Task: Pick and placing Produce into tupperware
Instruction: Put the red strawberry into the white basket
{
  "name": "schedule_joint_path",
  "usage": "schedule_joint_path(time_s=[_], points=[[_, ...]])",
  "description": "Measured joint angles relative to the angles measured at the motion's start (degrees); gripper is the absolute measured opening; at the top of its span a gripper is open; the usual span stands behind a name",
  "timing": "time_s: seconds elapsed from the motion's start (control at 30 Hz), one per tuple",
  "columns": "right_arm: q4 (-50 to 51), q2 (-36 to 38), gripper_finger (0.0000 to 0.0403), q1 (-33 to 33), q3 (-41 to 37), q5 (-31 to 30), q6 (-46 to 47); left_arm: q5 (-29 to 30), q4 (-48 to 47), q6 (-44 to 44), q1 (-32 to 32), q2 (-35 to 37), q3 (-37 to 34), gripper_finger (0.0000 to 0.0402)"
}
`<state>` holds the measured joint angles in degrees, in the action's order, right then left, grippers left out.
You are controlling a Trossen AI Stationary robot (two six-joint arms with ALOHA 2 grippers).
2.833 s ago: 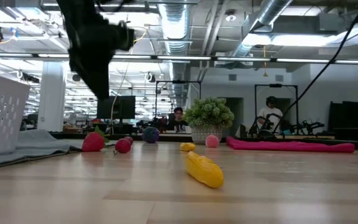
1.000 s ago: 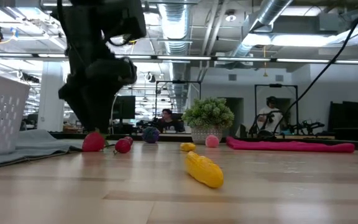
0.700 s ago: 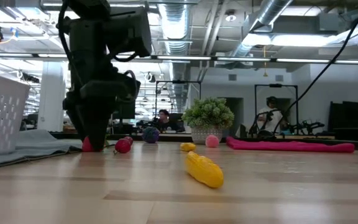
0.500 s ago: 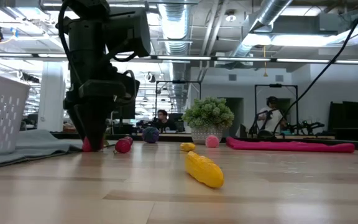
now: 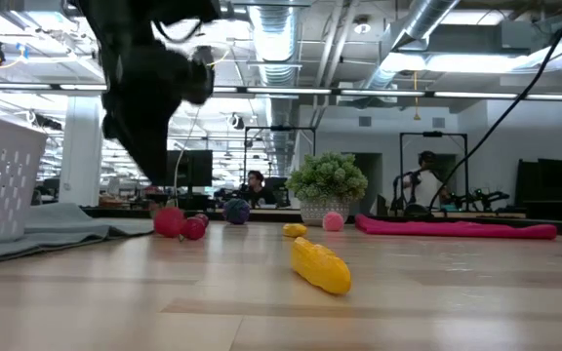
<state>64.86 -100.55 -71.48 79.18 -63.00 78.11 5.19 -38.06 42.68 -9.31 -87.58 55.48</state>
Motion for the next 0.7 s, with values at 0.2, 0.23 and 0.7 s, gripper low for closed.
schedule_joint_path(time_s=[0.2,0.23,0.7], points=[[-0.2,0.0,0.0169,0.0,0.0,0.0,0.0,2.8,0.1,1.9,-0.6,2.4,0.0,0.0075],[-0.5,0.0,0.0169,0.0,0.0,0.0,0.0,3.0,0.2,1.7,-0.6,2.0,0.0,0.0079],[-2.1,0.0,0.0169,0.0,-1.9,0.0,0.0,3.1,2.0,-1.7,-0.5,-8.1,0.0,0.0227]])
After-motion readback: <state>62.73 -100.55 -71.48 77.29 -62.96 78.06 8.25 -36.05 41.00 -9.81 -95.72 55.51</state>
